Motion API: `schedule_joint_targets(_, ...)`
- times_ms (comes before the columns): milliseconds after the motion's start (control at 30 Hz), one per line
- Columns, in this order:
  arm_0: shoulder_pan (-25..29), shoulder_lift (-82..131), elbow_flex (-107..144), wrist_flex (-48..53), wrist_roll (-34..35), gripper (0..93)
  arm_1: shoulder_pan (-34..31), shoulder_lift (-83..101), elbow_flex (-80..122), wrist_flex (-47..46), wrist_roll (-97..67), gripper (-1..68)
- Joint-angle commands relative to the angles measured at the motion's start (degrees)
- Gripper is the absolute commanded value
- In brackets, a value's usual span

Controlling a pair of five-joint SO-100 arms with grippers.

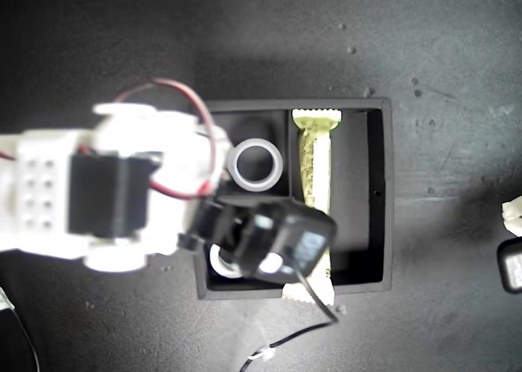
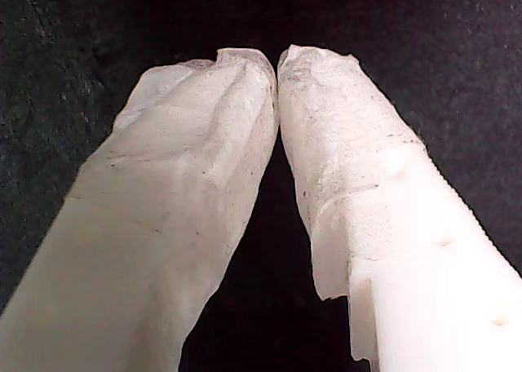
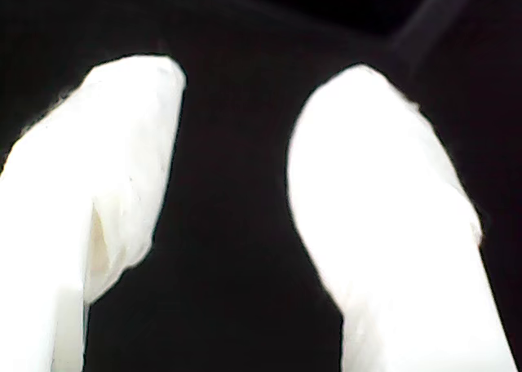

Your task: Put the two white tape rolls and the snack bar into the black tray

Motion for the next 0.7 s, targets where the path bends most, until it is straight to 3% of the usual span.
schedule_joint_targets(0, -3.3, 36.9, 38.0, -11.2, -2.9, 0.1, 1.1, 11.3, 4.8, 2.3, -0.1, -0.3)
schedule_joint_targets(267, -1.8, 79.5, 93.0, -35.9, -6.2, 0.1, 6.9, 30.7, 19.9, 1.6, -1.1, -0.4)
schedule_joint_targets(467, 0.4, 91.1, 104.4, -36.0, -5.7, 0.1, 13.2, 34.6, 26.1, -0.4, -6.3, -0.4)
schedule_joint_targets(667, 3.2, 109.5, 115.1, -34.6, -4.1, 0.0, 17.8, 42.8, 28.5, 5.6, -12.4, -0.4)
